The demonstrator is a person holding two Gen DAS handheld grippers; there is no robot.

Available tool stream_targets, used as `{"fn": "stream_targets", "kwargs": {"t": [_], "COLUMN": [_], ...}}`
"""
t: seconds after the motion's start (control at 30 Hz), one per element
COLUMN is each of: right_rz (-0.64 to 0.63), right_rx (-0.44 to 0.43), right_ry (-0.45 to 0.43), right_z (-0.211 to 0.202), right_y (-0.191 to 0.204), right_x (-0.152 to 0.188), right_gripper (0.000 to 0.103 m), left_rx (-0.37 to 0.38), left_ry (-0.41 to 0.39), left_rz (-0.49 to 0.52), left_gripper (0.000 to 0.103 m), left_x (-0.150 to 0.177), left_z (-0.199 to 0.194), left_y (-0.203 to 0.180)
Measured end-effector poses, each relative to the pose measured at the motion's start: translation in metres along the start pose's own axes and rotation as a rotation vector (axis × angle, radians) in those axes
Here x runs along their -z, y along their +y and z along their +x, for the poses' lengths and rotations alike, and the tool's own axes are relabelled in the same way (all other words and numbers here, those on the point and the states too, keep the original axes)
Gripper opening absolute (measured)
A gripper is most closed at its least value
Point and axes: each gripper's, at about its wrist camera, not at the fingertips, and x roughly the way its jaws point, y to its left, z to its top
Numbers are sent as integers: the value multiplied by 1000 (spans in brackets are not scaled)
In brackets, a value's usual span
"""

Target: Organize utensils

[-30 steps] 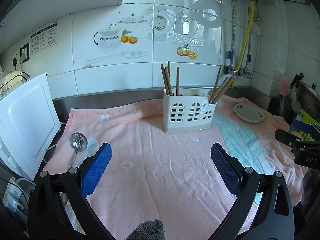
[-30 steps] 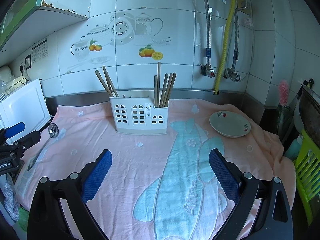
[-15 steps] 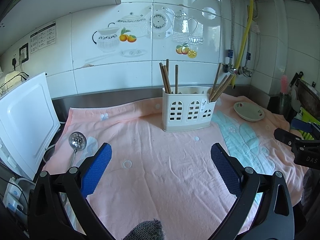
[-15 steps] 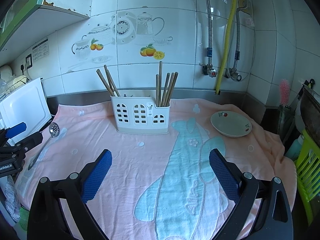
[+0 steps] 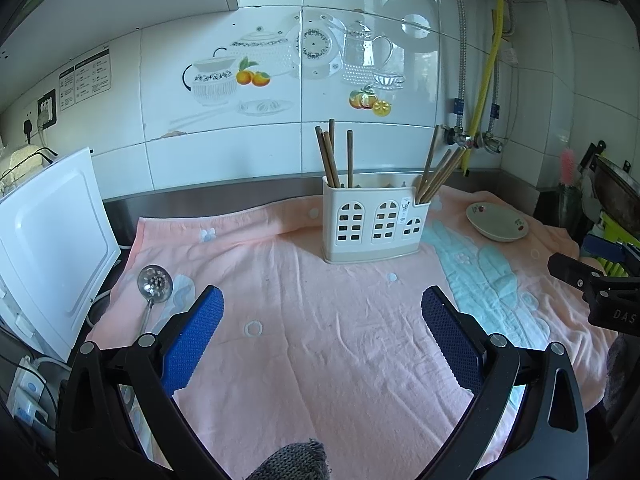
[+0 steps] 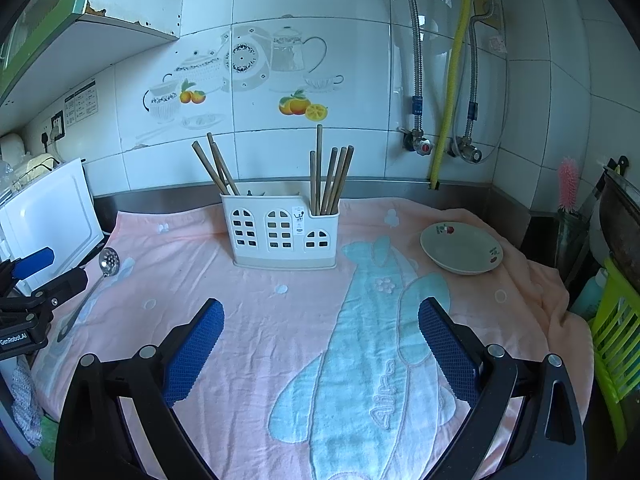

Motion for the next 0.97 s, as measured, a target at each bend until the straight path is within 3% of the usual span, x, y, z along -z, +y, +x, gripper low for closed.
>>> {"fn": "stream_targets", "kwargs": {"t": [0.97], "right_rz": [1], "right_rx": [-9], "right_ry": [0], "right_z": [1], "right_y": [0], "right_x": [0], "right_gripper": [94], "left_rx": [-13], "left_ry": [-7], "left_rz": [11], "left_gripper": [98], "left_x": [-1], "left_z": [1], "left_y": [-5]}}
